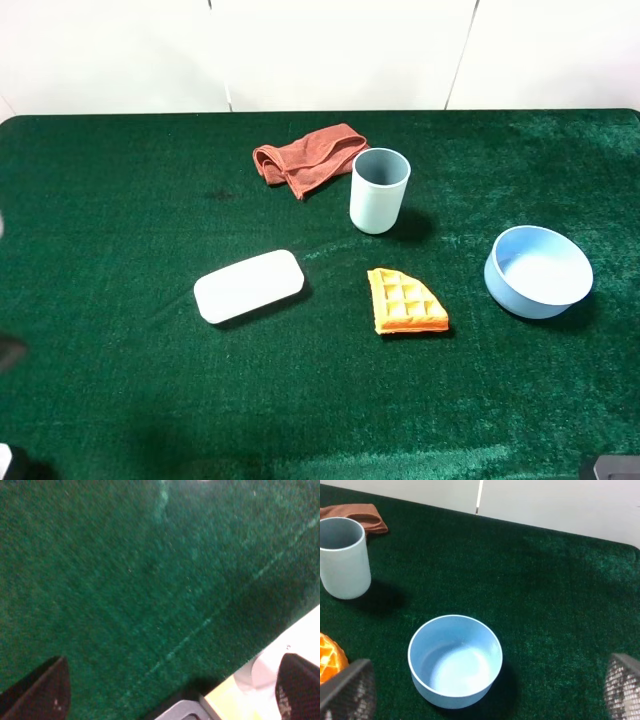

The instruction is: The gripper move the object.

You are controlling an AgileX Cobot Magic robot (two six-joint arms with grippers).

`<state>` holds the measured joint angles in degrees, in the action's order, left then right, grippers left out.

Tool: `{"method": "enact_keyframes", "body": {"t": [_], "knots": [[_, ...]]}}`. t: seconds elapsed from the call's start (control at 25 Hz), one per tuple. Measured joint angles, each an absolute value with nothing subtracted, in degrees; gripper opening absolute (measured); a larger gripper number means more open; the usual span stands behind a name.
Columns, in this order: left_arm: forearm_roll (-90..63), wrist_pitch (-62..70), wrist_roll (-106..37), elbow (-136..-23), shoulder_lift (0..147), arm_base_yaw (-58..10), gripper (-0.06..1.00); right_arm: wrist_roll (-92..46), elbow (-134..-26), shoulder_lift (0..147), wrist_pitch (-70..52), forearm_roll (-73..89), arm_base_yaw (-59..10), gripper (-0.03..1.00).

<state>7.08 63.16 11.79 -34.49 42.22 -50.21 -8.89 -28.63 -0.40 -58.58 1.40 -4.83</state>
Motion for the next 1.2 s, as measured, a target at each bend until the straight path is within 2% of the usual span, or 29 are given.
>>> {"method": "enact_keyframes", "body": {"t": [0.16, 0.52, 1.2], "knots": [[4.7, 62.1, 11.8, -29.3, 38.5, -50.2, 0.81, -8.9, -28.6, -0.4, -58.6, 1.4, -4.8, 0.69], [4.4, 61.0, 11.8, -28.9, 34.9, -49.2, 0.81, -8.9, -28.6, -0.4, -58.6, 1.4, -4.8, 0.69], [-5.7, 60.8, -4.5, -28.9, 12.1, -15.7, 0.81, -8.9, -28.6, -0.4, -58.6, 1.4, -4.8, 0.69]]}}
